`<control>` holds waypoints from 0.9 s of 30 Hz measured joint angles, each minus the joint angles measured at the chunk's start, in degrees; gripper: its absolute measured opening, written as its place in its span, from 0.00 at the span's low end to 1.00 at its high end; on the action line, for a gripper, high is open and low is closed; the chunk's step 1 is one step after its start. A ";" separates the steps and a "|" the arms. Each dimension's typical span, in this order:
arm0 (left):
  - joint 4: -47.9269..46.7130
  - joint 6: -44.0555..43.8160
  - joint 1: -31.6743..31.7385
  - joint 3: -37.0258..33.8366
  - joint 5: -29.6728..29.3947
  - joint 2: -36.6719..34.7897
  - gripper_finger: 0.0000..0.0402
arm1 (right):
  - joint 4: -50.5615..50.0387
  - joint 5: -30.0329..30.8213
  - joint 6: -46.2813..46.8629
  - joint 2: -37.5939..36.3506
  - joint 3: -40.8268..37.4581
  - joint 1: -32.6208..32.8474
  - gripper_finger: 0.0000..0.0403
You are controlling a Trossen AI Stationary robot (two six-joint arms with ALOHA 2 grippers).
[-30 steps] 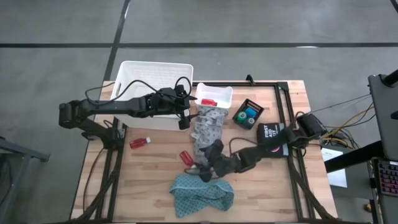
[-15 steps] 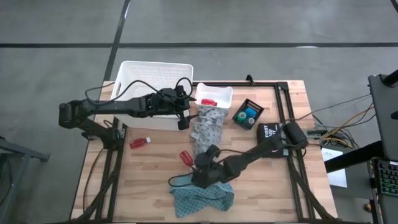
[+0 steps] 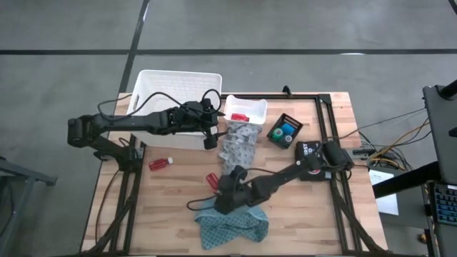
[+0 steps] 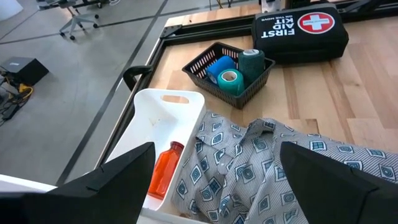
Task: Pick & Place Medicine items
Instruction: Put the right red medicine bottle into the small white bin
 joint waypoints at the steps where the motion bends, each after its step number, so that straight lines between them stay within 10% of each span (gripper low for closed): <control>1: -0.02 0.01 0.00 0.00 0.00 -0.01 0.87 | -0.08 -0.56 0.00 0.00 0.14 -0.18 0.82; 27: -0.25 0.01 0.00 0.00 0.00 -0.03 0.87 | 1.01 -4.91 1.57 6.32 0.46 -2.01 0.82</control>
